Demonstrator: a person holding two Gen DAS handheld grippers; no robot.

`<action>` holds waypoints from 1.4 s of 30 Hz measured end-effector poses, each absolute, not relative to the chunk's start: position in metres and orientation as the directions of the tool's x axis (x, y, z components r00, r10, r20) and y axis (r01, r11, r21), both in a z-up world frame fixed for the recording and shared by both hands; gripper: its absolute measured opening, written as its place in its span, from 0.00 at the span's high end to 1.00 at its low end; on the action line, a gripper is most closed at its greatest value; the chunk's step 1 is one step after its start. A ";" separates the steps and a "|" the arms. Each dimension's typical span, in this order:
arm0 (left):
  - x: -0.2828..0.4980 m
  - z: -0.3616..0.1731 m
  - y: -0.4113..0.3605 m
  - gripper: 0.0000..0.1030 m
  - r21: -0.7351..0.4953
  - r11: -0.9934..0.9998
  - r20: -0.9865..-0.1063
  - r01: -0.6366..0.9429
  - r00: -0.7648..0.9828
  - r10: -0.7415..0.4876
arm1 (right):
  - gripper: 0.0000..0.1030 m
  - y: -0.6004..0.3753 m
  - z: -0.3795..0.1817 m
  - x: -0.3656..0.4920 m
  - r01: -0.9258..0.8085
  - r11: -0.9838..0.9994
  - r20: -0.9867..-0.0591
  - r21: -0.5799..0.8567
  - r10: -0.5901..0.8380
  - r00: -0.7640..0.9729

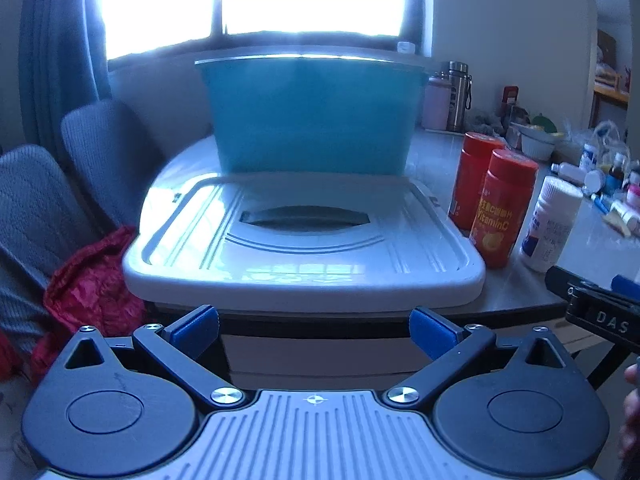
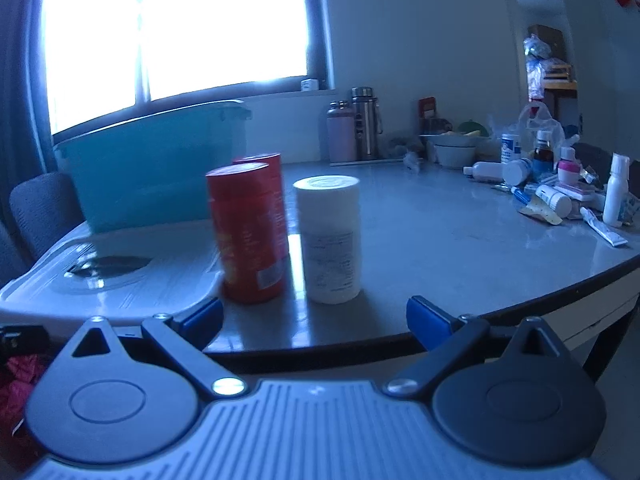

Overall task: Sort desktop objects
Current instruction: 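Move the right tool toward the white pill bottle beside the red bottles, then close the right gripper around the white pill bottle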

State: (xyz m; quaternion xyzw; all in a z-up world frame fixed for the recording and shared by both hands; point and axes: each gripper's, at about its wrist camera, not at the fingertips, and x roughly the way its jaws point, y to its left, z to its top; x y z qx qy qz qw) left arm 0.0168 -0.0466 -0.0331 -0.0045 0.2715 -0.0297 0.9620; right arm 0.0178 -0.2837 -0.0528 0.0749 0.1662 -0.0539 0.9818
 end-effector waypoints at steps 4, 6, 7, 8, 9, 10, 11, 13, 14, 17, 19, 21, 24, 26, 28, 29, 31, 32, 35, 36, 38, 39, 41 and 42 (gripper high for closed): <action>0.019 -0.032 -0.056 0.01 -0.006 0.998 -0.505 0.063 0.861 -0.058 | 0.04 -0.294 -0.054 0.029 0.149 0.981 -0.329 0.127 -0.100 0.939; 0.021 -0.032 -0.058 0.01 -0.012 0.998 -0.509 0.061 0.859 -0.058 | 0.04 -0.297 -0.055 0.034 0.154 0.980 -0.330 0.123 -0.106 0.938; 0.022 -0.032 -0.058 0.01 -0.019 0.998 -0.514 0.059 0.856 -0.060 | 0.04 -0.298 -0.056 0.037 0.155 0.980 -0.332 0.122 -0.107 0.937; 0.024 -0.032 -0.058 0.01 -0.026 0.998 -0.517 0.058 0.854 -0.063 | 0.04 -0.299 -0.057 0.040 0.156 0.980 -0.333 0.122 -0.107 0.937; 0.025 -0.032 -0.059 0.01 -0.028 0.998 -0.518 0.056 0.853 -0.062 | 0.04 -0.300 -0.058 0.042 0.155 0.980 -0.333 0.125 -0.106 0.937; 0.027 -0.032 -0.059 0.01 -0.025 0.998 -0.518 0.052 0.854 -0.058 | 0.04 -0.301 -0.059 0.044 0.152 0.980 -0.331 0.127 -0.103 0.938; 0.029 -0.032 -0.060 0.01 -0.022 0.999 -0.518 0.049 0.854 -0.053 | 0.04 -0.301 -0.060 0.047 0.150 0.981 -0.332 0.125 -0.101 0.938; 0.033 -0.031 -0.061 0.01 -0.017 0.999 -0.518 0.043 0.854 -0.045 | 0.04 -0.301 -0.064 0.054 0.144 0.983 -0.336 0.118 -0.097 0.937; 0.036 -0.031 -0.062 0.01 -0.014 0.999 -0.519 0.042 0.854 -0.043 | 0.04 -0.301 -0.065 0.057 0.142 0.983 -0.338 0.117 -0.095 0.936; 0.043 -0.030 -0.066 0.01 -0.004 0.999 -0.520 0.035 0.853 -0.032 | 0.04 -0.305 -0.067 0.067 0.141 0.981 -0.338 0.133 -0.089 0.937; 0.047 -0.029 -0.066 0.00 -0.017 0.999 -0.516 0.038 0.855 -0.041 | 0.04 -0.305 -0.067 0.071 0.146 0.981 -0.332 0.124 -0.098 0.938; 0.050 -0.028 -0.068 0.00 -0.018 0.999 -0.511 0.038 0.859 -0.042 | 0.04 -0.306 -0.067 0.077 0.146 0.982 -0.332 0.118 -0.100 0.938; 0.056 -0.028 -0.072 0.00 -0.011 0.999 -0.504 0.040 0.862 -0.041 | 0.04 -0.311 -0.068 0.087 0.146 0.981 -0.335 0.126 -0.096 0.937; 0.059 -0.027 -0.075 0.00 -0.011 0.999 -0.505 0.046 0.862 -0.045 | 0.04 -0.312 -0.069 0.093 0.148 0.982 -0.332 0.119 -0.101 0.938; 0.062 -0.027 -0.077 0.00 -0.008 0.999 -0.503 0.053 0.863 -0.050 | 0.04 -0.313 -0.070 0.100 0.146 0.983 -0.337 0.115 -0.100 0.936; 0.064 -0.027 -0.078 0.00 -0.004 0.998 -0.503 0.055 0.863 -0.050 | 0.04 -0.313 -0.071 0.105 0.143 0.983 -0.342 0.119 -0.094 0.935; 0.067 -0.027 -0.079 0.00 -0.004 0.999 -0.502 0.054 0.864 -0.049 | 0.04 -0.315 -0.072 0.111 0.141 0.982 -0.343 0.126 -0.091 0.935; 0.069 -0.027 -0.080 0.00 -0.007 0.999 -0.503 0.052 0.863 -0.048 | 0.04 -0.315 -0.073 0.114 0.143 0.982 -0.345 0.127 -0.091 0.934; 0.074 -0.028 -0.080 0.00 -0.031 0.998 -0.521 0.049 0.851 -0.057 | 0.04 -0.318 -0.075 0.121 0.150 0.979 -0.349 0.140 -0.093 0.933; 0.074 -0.029 -0.080 0.00 -0.035 0.998 -0.522 0.048 0.851 -0.059 | 0.04 -0.319 -0.076 0.123 0.150 0.978 -0.348 0.146 -0.091 0.933; 0.075 -0.030 -0.082 0.00 -0.024 0.999 -0.514 0.044 0.856 -0.050 | 0.04 -0.320 -0.077 0.126 0.150 0.979 -0.348 0.140 -0.094 0.933; 0.076 -0.030 -0.083 0.00 -0.017 0.999 -0.513 0.043 0.857 -0.046 | 0.04 -0.320 -0.078 0.128 0.150 0.979 -0.348 0.136 -0.094 0.933; 0.076 -0.031 -0.084 0.00 -0.015 0.999 -0.513 0.043 0.857 -0.045 | 0.04 -0.321 -0.078 0.131 0.146 0.980 -0.349 0.139 -0.089 0.933; 0.077 -0.031 -0.085 0.00 -0.014 0.999 -0.513 0.043 0.857 -0.044 | 0.04 -0.322 -0.078 0.132 0.143 0.980 -0.348 0.141 -0.086 0.934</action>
